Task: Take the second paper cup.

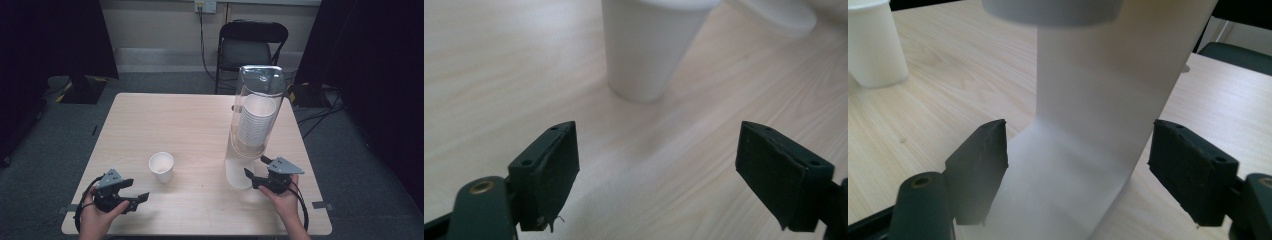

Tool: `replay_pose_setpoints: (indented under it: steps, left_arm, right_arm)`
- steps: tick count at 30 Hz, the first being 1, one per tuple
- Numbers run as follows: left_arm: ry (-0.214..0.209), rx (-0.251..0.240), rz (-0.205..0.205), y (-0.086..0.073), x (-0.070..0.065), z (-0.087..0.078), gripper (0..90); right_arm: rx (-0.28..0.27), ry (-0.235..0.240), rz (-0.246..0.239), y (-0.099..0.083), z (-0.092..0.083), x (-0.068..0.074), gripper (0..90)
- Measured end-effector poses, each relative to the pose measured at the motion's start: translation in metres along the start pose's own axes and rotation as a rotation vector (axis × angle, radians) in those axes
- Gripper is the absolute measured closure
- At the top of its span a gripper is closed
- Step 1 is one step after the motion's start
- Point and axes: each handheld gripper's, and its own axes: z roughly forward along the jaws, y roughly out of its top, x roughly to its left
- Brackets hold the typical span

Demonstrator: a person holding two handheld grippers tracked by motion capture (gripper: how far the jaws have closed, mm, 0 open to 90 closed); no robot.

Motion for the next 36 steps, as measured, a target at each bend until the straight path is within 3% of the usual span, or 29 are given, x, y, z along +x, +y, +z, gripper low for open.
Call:
replay_pose_setpoints:
  steps: [7, 12, 14, 16, 19, 21, 22, 27, 36]
  left_arm:
    - [0.022, 0.056, 0.021, -0.017, 0.003, 0.021, 17.6]
    - [0.039, 0.021, 0.047, -0.018, 0.001, 0.027, 15.9]
    - [0.048, 0.025, 0.057, -0.018, 0.0, 0.028, 15.7]
    - [0.051, 0.026, 0.06, -0.018, 0.0, 0.028, 15.7]
    - [0.061, 0.035, 0.078, -0.018, -0.002, 0.029, 15.6]
    - [0.077, 0.053, 0.106, -0.018, -0.005, 0.03, 15.6]
    - [0.078, 0.055, 0.112, -0.017, -0.005, 0.03, 15.4]
    - [0.077, 0.054, 0.11, -0.018, -0.005, 0.03, 15.5]
    - [0.077, 0.054, 0.11, -0.018, -0.005, 0.03, 15.5]
  right_arm:
    - [-0.039, 0.017, -0.005, 0.01, 0.003, 0.003, 23.4]
    - [-0.082, 0.021, 0.012, 0.021, 0.004, 0.006, 23.4]
    - [-0.106, 0.033, 0.027, 0.026, 0.004, 0.008, 23.4]
    - [-0.127, 0.025, 0.013, 0.033, 0.004, 0.011, 23.8]
    - [-0.165, 0.025, 0.039, 0.041, 0.006, 0.013, 25.2]
    - [-0.18, 0.015, 0.05, 0.045, 0.007, 0.013, 32.4]
    - [-0.175, -0.005, 0.029, 0.044, 0.007, 0.012, 33.8]
    - [-0.203, 0.006, 0.052, 0.038, 0.008, 0.012, 35.3]
    - [-0.193, 0.009, 0.039, 0.032, 0.009, 0.009, 36.6]
